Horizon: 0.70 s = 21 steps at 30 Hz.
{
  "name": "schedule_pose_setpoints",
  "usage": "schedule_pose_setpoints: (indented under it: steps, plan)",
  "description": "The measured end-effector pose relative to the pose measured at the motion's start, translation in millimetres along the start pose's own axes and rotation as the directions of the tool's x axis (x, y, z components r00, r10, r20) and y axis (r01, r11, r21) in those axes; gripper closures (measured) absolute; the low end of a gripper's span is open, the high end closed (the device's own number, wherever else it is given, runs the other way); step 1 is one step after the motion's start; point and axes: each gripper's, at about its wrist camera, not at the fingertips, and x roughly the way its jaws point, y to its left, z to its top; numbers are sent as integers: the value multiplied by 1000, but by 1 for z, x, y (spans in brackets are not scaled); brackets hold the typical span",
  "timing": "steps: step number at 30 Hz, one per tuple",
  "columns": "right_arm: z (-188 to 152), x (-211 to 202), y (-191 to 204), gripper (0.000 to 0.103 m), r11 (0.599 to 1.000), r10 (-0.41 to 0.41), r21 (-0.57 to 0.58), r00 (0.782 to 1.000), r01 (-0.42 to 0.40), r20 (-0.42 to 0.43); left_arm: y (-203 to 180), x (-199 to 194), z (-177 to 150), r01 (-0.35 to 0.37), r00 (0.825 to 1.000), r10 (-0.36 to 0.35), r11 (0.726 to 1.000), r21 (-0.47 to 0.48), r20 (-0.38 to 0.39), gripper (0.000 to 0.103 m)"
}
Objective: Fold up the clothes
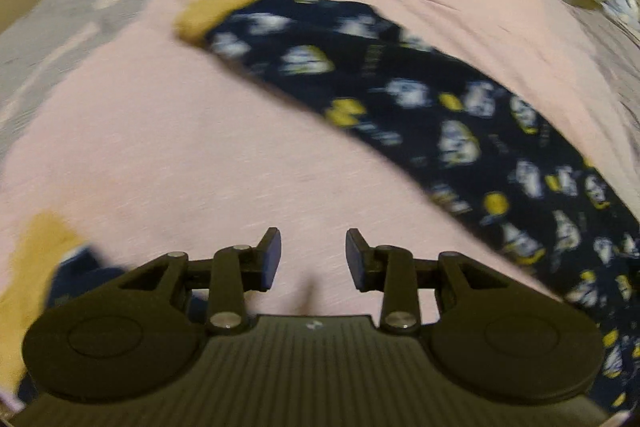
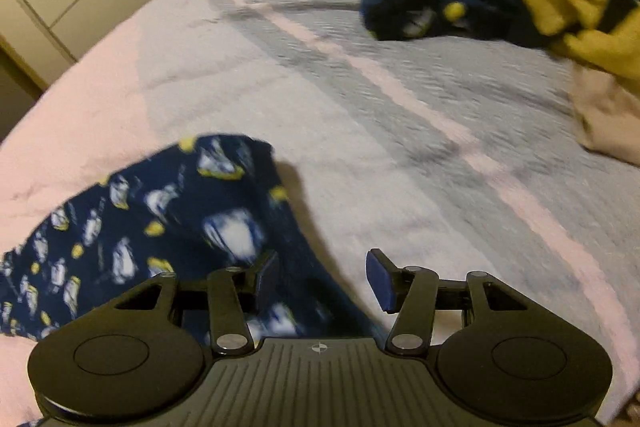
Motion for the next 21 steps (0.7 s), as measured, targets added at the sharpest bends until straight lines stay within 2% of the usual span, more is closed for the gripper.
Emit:
schedule_pose_setpoints:
  steps: [3, 6, 10, 11, 12, 13, 15, 17, 19, 21]
  plan:
    - [18, 28, -17, 50, 988, 104, 116, 994, -98, -44, -35, 19, 15, 69, 997, -69, 998, 12, -21, 73]
    - [36, 55, -34, 50, 954, 211, 234, 975, -188, -75, -66, 33, 22, 118, 992, -117, 993, 13, -38, 73]
    - [60, 92, -57, 51, 874, 353, 389, 931, -292, -95, -99, 36, 4, 107, 993, -108, 994, -18, -50, 73]
    - [66, 101, -62, 53, 848, 388, 426, 917, -314, -96, -107, 37, -1, 105, 993, -106, 994, -26, -53, 73]
    - [72, 110, -68, 63, 820, 423, 463, 901, -335, -96, -115, 37, -6, 102, 993, -104, 994, -33, -56, 73]
    - [78, 119, -74, 65, 790, 456, 500, 885, -355, -94, -123, 38, -10, 99, 993, -102, 994, -41, -59, 74]
    - [80, 121, -51, 65, 844, 478, 352, 865, -405, -151, -139, 39, -19, 94, 993, -97, 994, -56, -65, 74]
    - [74, 116, -19, 65, 903, 429, 107, 868, -416, -251, -154, 41, -28, 86, 993, -91, 994, -68, -74, 74]
    - [65, 108, 9, 65, 903, 336, -171, 896, -394, -292, -165, 43, -34, 74, 993, -80, 995, -72, -87, 74]
    - [58, 100, 26, 65, 866, 254, -364, 928, -343, -272, -173, 46, -38, 64, 993, -70, 996, -69, -94, 74]
